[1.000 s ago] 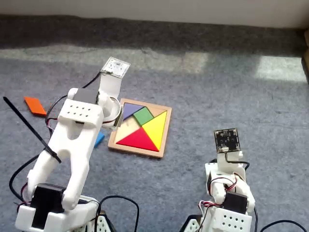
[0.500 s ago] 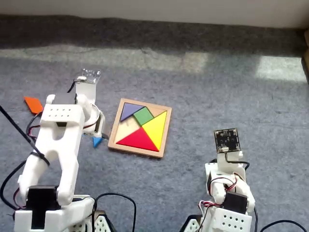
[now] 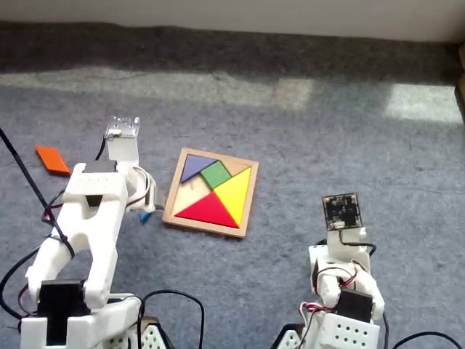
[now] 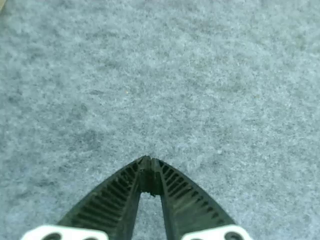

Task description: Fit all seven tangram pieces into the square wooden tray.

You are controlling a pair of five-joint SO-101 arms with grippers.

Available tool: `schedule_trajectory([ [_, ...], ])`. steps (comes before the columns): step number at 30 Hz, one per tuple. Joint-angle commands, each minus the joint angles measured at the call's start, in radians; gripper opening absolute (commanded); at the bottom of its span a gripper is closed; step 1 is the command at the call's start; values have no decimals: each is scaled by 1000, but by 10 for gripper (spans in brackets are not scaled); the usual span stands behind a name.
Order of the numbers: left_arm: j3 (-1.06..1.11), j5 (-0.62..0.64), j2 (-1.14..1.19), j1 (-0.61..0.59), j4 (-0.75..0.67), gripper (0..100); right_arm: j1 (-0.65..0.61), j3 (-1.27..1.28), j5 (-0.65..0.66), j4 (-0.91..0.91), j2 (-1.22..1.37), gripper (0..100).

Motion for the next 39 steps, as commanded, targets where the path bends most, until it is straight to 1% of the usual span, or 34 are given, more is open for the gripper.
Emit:
schedule_trajectory([
  [1,-5,11,18,-4,-12,248,15,65,-2,5,-13,5],
  [5,-44,5,147,-5,-20,204,15,65,-2,5,-13,5],
  [7,-77,5,170,-5,-8,188,15,65,-2,5,-13,5],
  [10,-77,3,163,5,2,168,15,65,-2,5,-13,5],
  [15,-74,2,114,61,21,146,15,65,-2,5,-13,5],
  [20,-81,2,-5,93,83,148,15,65,-2,5,-13,5],
  [24,-77,3,-82,87,84,151,15,65,-2,5,-13,5],
  [27,-77,3,-88,87,81,152,15,65,-2,5,-13,5],
  [29,-74,6,-82,87,80,158,15,65,-2,5,-13,5],
  [33,-76,23,-19,81,77,229,15,65,-2,5,-13,5],
  [35,-84,60,35,61,44,234,15,65,-2,5,-13,5],
  [39,-125,52,142,13,-3,235,15,65,-2,5,-13,5],
])
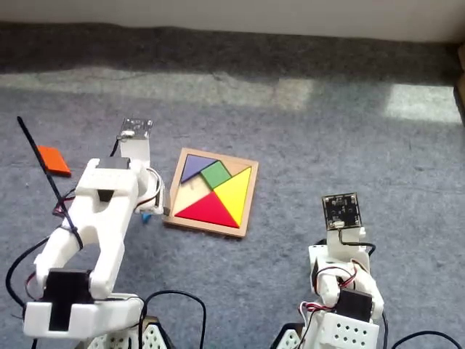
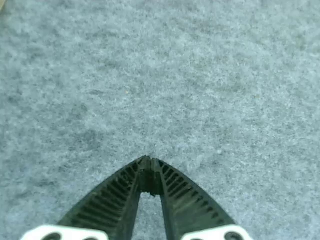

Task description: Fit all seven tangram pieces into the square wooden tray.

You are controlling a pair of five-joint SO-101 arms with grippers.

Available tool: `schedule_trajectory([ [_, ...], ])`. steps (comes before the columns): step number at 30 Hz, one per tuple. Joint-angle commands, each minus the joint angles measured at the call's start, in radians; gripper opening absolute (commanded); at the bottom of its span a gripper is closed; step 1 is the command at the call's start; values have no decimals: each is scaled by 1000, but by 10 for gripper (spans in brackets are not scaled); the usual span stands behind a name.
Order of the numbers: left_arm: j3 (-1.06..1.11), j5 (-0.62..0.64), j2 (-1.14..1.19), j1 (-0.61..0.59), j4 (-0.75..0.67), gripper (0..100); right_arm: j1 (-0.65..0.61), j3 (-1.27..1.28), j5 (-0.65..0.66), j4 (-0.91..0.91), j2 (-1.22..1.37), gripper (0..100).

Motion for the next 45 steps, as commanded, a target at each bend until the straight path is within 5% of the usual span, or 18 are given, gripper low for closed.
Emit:
schedule_trajectory([
  [1,-93,8,68,-45,-29,235,15,65,-2,5,-13,5],
  [18,-127,6,125,-47,-34,175,15,65,-2,5,-13,5],
  [29,-124,-48,-82,12,17,143,15,65,-2,5,-13,5],
  [45,13,-40,-108,-41,-68,220,15,65,-2,7,-13,5],
])
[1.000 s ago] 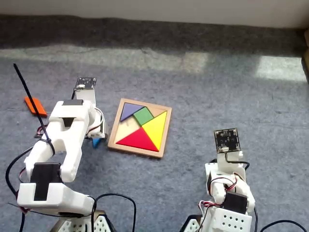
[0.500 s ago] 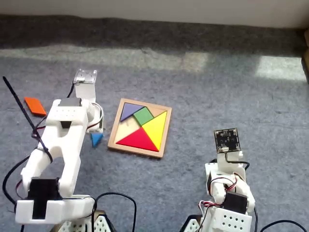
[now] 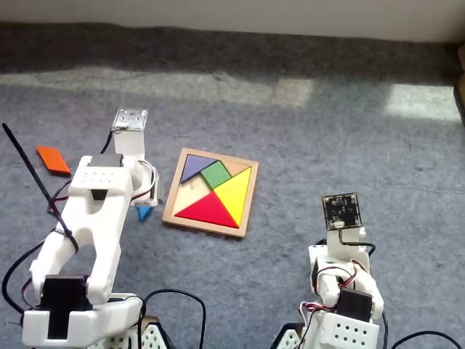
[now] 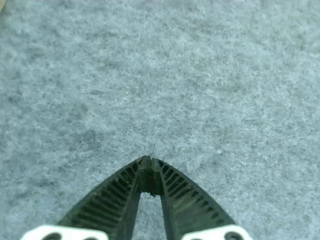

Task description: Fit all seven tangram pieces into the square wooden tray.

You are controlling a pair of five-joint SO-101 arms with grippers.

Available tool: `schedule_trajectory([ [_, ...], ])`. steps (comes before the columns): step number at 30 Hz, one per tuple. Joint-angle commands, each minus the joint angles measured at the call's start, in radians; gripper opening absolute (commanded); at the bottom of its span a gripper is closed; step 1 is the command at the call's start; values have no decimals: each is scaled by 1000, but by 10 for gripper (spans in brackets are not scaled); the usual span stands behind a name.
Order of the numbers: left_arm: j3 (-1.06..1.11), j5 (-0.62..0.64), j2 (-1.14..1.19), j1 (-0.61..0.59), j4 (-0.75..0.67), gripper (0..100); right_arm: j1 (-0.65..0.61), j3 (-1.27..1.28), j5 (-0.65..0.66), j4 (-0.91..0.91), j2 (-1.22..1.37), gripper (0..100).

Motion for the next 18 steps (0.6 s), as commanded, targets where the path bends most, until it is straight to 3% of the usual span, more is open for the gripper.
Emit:
schedule_trajectory([
  [1,31,-2,-38,-27,-58,220,15,65,-2,7,-13,5],
  [11,10,-3,77,-31,-87,220,15,65,-2,7,-13,5],
  [18,-131,-5,219,-35,-14,193,15,65,-2,7,-13,5],
])
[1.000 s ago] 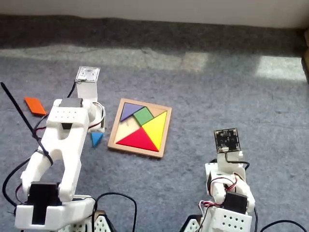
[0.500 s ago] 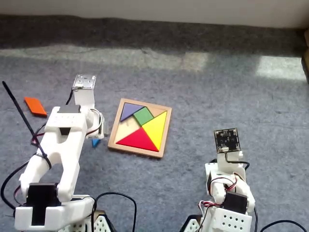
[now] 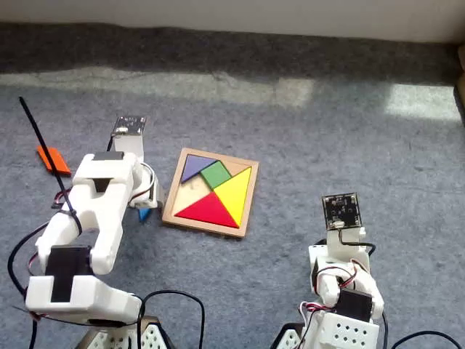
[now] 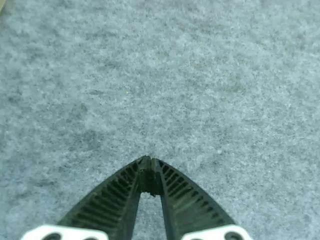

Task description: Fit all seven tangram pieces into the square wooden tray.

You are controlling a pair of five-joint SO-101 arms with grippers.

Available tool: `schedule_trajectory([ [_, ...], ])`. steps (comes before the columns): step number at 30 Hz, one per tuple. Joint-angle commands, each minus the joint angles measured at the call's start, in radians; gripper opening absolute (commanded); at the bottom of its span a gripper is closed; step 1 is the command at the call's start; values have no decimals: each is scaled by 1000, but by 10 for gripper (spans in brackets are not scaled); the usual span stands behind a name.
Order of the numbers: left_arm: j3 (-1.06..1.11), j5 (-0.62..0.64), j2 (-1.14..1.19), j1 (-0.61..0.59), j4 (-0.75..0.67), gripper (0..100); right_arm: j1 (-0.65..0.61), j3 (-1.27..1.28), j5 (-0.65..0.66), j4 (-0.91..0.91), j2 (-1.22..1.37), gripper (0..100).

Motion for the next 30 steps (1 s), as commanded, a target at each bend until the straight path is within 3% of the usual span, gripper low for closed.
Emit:
schedule_trajectory([
  [1,-59,-8,7,-7,12,181,15,65,-2,7,-13,5],
  [16,-68,-26,-42,24,-9,127,15,65,-2,7,-13,5],
  [24,-74,-46,-255,159,127,127,15,65,-2,7,-13,5],
  [30,-76,-43,-285,302,143,127,15,65,-2,7,-13,5],
])
